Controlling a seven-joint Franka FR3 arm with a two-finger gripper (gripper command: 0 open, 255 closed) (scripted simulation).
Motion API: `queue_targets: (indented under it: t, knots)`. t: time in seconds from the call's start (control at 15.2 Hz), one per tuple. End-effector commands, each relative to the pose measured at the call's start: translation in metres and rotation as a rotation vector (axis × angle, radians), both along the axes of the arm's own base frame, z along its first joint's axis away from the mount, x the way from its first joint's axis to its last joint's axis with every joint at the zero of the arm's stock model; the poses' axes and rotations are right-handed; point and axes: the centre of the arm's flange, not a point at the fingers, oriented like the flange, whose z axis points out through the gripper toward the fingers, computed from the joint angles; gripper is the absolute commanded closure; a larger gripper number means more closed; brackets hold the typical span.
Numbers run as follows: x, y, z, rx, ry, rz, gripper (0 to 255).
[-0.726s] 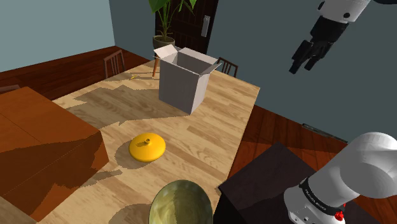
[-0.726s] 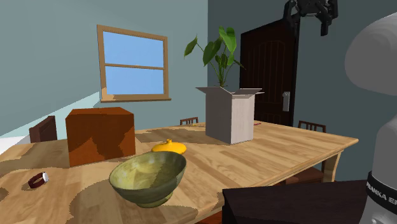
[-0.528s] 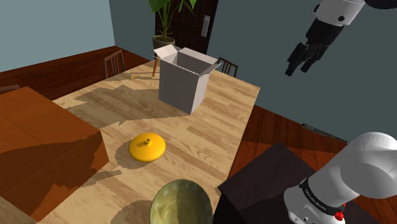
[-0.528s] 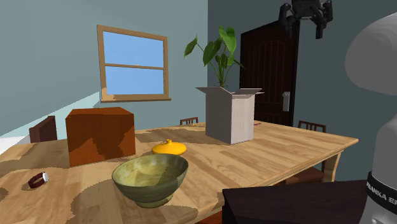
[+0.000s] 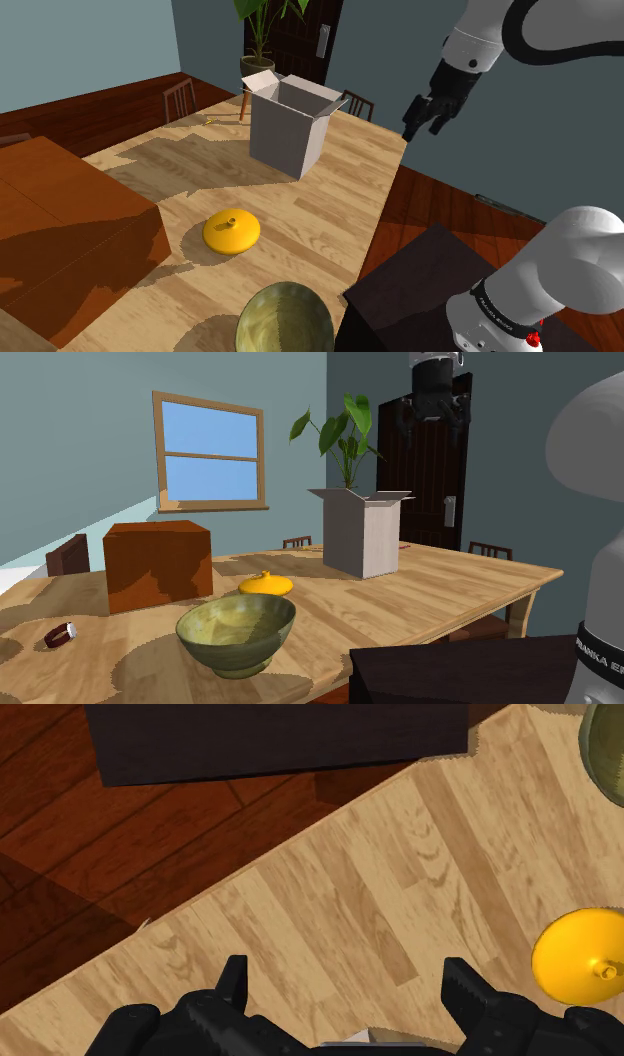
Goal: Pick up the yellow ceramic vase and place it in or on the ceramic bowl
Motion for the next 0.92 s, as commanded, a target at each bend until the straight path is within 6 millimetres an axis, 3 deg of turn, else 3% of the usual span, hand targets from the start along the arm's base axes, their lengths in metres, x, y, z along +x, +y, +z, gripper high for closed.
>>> queue_targets:
  t: [0.0,0.86]
  knots:
    - [0.007,0.018,-0.014,0.002,-0.007,-0.001,0]
    - [0.063,0.143,-0.113,0.01,-0.041,-0.002,0]
